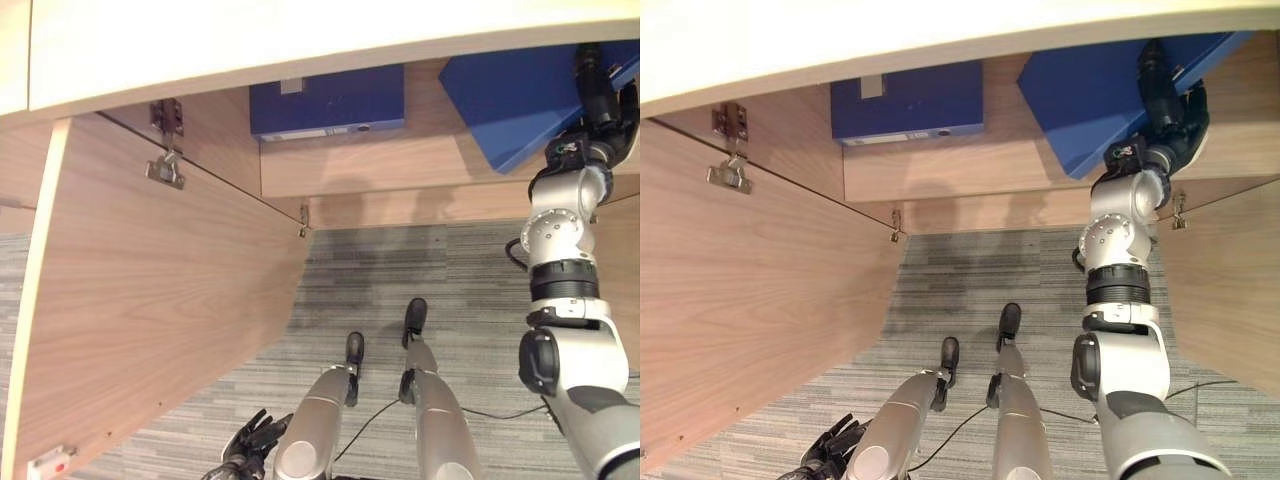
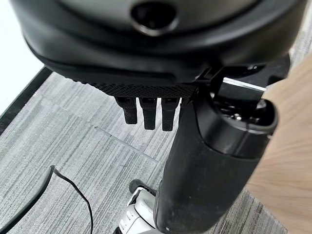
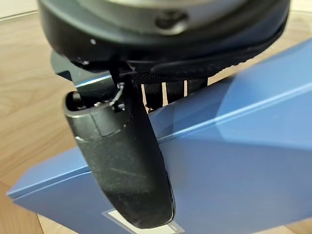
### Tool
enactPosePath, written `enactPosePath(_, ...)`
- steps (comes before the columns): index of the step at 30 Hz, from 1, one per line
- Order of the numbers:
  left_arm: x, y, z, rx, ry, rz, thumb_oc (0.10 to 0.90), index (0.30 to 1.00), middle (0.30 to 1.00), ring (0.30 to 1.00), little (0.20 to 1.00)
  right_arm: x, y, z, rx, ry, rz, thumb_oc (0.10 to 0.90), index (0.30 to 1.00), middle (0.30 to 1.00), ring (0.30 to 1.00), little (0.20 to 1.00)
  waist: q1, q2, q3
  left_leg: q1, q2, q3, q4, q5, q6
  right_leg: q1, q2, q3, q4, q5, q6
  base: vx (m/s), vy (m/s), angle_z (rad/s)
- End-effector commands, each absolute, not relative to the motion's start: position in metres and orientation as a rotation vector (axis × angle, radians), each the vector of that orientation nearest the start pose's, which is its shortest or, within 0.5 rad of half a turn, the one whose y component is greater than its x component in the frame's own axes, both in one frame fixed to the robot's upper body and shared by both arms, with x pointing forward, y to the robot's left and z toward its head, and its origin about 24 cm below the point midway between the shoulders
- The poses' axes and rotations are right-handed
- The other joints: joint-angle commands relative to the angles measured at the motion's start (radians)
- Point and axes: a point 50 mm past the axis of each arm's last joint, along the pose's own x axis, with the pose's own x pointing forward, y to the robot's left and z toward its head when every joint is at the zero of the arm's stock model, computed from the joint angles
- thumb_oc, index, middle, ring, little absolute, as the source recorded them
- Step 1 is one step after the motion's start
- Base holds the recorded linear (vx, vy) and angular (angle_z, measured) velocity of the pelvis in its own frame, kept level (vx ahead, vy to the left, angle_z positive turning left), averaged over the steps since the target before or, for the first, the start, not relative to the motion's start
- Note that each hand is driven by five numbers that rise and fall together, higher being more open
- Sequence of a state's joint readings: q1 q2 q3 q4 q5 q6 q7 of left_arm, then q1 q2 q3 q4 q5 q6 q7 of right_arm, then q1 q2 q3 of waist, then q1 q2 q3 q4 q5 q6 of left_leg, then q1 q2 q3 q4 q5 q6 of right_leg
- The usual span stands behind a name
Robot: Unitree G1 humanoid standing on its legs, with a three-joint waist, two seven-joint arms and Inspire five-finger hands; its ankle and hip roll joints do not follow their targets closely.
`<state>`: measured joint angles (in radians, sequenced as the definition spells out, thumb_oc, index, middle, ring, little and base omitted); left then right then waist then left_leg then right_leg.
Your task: Put the empty folder in the office cabinet
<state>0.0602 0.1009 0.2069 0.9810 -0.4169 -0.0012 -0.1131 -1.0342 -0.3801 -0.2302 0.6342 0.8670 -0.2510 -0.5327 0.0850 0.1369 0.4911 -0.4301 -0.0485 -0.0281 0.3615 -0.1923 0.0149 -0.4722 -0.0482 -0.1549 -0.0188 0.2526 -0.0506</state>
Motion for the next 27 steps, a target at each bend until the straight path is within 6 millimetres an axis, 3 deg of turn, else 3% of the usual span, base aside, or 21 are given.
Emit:
enactPosePath(1, 0.072, 0.247, -0.151, -0.315, 1.011, 0.461, 0.800, 0.900, 0.900, 0.900, 0.900, 0.359, -0.251, 0.335, 0.855, -0.827, -0.470, 0.400, 0.300, 0.300, 0.300, 0.300, 0.013, 0.057, -0.079, 0.294, 0.112, -0.022, -0.449, 0.155, -0.053, 0.024, 0.034, 0.068, 0.046, -0.184, 0.090, 0.00, 0.000, 0.00)
enactPosePath(8, 0.073, 0.247, -0.151, -0.313, 1.016, 0.454, 0.800, 0.900, 0.900, 0.900, 0.900, 0.359, -0.242, 0.350, 0.820, -0.847, -0.425, 0.400, 0.300, 0.300, 0.300, 0.300, 0.014, 0.080, -0.044, 0.280, 0.117, -0.023, -0.449, 0.161, -0.055, 0.013, 0.030, 0.070, 0.056, -0.183, 0.093, 0.02, -0.008, -0.02)
enactPosePath(15, 0.069, 0.248, -0.152, -0.312, 1.029, 0.464, 0.800, 0.900, 0.900, 0.900, 0.900, 0.355, -0.248, 0.355, 0.791, -0.870, -0.438, 0.400, 0.300, 0.300, 0.300, 0.300, 0.004, 0.098, -0.021, 0.262, 0.118, -0.022, -0.449, 0.158, -0.058, 0.002, 0.026, 0.077, 0.068, -0.181, 0.096, 0.02, -0.001, 0.00)
enactPosePath(16, 0.069, 0.248, -0.152, -0.313, 1.030, 0.464, 0.800, 0.900, 0.900, 0.900, 0.900, 0.355, -0.248, 0.355, 0.791, -0.870, -0.437, 0.460, 0.389, 0.389, 0.389, 0.389, 0.005, 0.101, -0.021, 0.265, 0.120, -0.022, -0.449, 0.152, -0.058, 0.005, 0.028, 0.077, 0.069, -0.188, 0.097, 0.00, 0.000, 0.00)
enactPosePath(17, 0.068, 0.248, -0.153, -0.314, 1.031, 0.469, 0.800, 0.900, 0.900, 0.900, 0.900, 0.356, -0.250, 0.356, 0.780, -0.868, -0.441, 0.800, 0.900, 0.900, 0.900, 0.900, 0.004, 0.102, -0.019, 0.265, 0.120, -0.021, -0.449, 0.152, -0.059, 0.003, 0.028, 0.076, 0.071, -0.187, 0.097, 0.00, 0.000, 0.00)
enactPosePath(27, 0.056, 0.247, -0.157, -0.313, 1.074, 0.473, 0.800, 0.900, 0.900, 0.900, 0.900, 0.374, -0.255, 0.341, 0.656, -0.742, -0.395, 0.800, 0.900, 0.900, 0.900, 0.900, 0.001, 0.100, -0.027, 0.274, 0.124, -0.018, -0.449, 0.147, -0.060, 0.011, 0.035, 0.076, 0.072, -0.181, 0.101, 0.01, -0.004, 0.00)
